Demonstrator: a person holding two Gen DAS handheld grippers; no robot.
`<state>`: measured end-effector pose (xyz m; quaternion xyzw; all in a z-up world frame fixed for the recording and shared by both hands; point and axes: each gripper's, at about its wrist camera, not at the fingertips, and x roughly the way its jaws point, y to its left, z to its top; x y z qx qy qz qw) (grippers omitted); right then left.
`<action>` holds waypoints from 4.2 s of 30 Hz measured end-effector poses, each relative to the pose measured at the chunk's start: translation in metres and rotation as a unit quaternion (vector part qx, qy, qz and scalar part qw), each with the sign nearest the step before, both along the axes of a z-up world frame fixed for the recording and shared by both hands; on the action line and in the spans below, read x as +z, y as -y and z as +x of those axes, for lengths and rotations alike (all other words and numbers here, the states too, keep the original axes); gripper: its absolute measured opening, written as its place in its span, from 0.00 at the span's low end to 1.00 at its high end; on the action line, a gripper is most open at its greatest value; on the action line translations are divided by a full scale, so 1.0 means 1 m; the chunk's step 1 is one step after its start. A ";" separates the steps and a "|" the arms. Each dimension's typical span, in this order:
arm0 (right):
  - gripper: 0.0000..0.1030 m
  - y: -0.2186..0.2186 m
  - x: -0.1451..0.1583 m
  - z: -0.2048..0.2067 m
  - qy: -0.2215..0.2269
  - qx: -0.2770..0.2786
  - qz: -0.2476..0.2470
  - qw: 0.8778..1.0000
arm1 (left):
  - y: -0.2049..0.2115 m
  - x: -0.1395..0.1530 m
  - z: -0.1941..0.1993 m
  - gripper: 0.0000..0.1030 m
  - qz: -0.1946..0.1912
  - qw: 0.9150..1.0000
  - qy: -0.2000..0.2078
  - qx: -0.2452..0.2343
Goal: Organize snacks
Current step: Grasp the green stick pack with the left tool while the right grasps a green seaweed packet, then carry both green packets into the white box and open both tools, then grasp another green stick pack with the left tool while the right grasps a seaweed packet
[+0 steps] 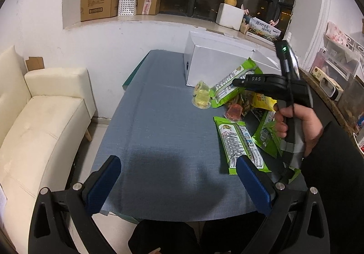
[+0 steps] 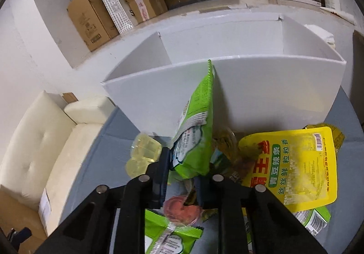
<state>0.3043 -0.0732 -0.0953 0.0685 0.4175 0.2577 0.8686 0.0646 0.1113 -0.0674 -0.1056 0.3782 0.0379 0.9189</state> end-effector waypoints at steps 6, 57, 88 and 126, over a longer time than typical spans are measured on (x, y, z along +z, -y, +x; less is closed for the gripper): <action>0.14 0.012 0.029 -0.021 0.026 0.016 0.028 0.999 | 0.002 0.004 0.008 1.00 -0.036 0.999 0.005 -0.010; 0.14 0.133 0.108 -0.123 0.132 -0.029 0.054 0.989 | 0.088 0.044 0.104 0.64 0.013 0.996 0.044 -0.076; 1.00 0.101 0.110 0.096 0.066 -0.075 0.010 0.995 | 0.046 0.044 0.327 1.00 0.036 0.999 0.028 -0.027; 0.68 0.095 -0.032 -0.122 -0.015 0.008 -0.132 0.991 | 0.095 0.008 0.038 1.00 0.003 0.995 0.023 -0.093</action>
